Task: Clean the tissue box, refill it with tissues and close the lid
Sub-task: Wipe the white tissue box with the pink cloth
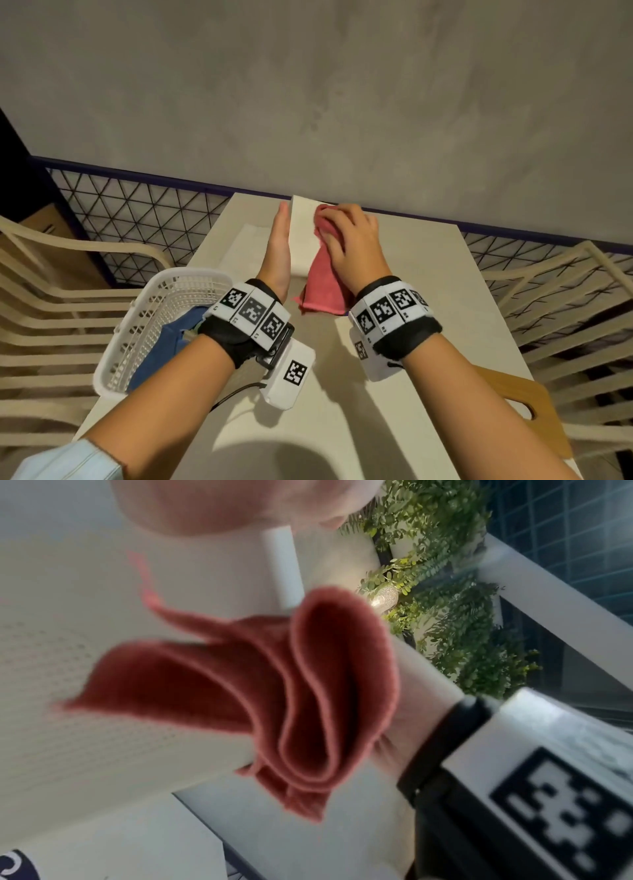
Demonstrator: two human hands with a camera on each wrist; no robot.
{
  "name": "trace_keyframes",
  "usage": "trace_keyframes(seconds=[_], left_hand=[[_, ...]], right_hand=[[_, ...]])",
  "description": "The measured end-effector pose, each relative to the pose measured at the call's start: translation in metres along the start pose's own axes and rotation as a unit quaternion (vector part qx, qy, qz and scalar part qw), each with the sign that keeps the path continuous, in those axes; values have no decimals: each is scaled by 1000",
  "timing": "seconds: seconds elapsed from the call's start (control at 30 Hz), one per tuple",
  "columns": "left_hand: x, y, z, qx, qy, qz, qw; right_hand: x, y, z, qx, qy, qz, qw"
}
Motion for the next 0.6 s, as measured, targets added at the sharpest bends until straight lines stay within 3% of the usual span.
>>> trace_keyframes(seconds=[0.07, 0.2, 0.27, 0.43, 0.6], left_hand=[[-1, 2, 0, -9, -2, -3, 1000], [-3, 0, 7, -6, -7, -7, 1000], [-2, -1, 4, -28, -1, -9, 1000], [4, -3, -16, -103, 43, -28, 993], [1, -6, -25, -134, 34, -28, 990]], right_hand=[[-1, -5, -3, -9, -10, 3, 1000], [30, -27, 5, 53, 1, -104, 993], [29, -16, 4, 59, 9, -124, 991], [-5, 5, -20, -28, -1, -24, 999], [7, -25, -39, -86, 50, -47, 994]])
Point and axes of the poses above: each hand's wrist, its own y-axis towards the middle knuckle, its own z-axis out of the palm, x = y × z, the point moved 9 cm from there along y, towards the middle knuckle, and after that the axes turned 12 degrees about -x, right-handed, at the moved point
